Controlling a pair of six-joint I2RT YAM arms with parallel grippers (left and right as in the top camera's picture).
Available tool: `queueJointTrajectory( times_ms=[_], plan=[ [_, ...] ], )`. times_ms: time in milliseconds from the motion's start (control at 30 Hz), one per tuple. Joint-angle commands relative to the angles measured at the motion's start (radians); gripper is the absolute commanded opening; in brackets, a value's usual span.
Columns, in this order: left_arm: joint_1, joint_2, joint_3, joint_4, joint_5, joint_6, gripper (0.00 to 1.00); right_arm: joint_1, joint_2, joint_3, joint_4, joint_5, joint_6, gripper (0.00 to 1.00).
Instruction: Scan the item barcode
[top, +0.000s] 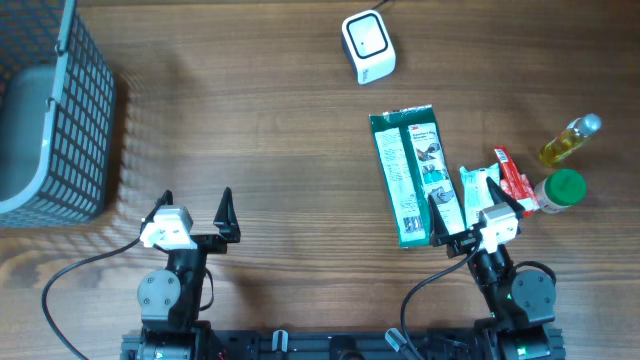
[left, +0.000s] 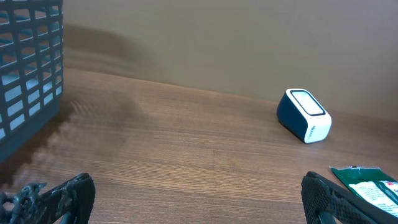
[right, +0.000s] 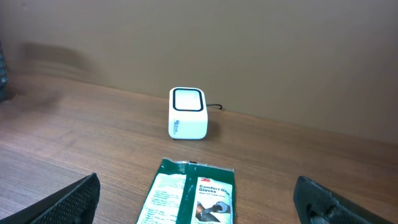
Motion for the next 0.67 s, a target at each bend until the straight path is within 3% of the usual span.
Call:
queueJointTrajectory(
  times_ms=[0,633],
  plan=[
    [0.004,-0.009,-0.002,-0.007,0.016,0.023,1.00,0.000,-0.011,-0.001,0.003,-0.011,-0.009,1.00],
    [0.004,-0.009,-0.002,-0.007,0.016,0.023,1.00,0.000,-0.011,-0.001,0.003,-0.011,-0.009,1.00]
  ],
)
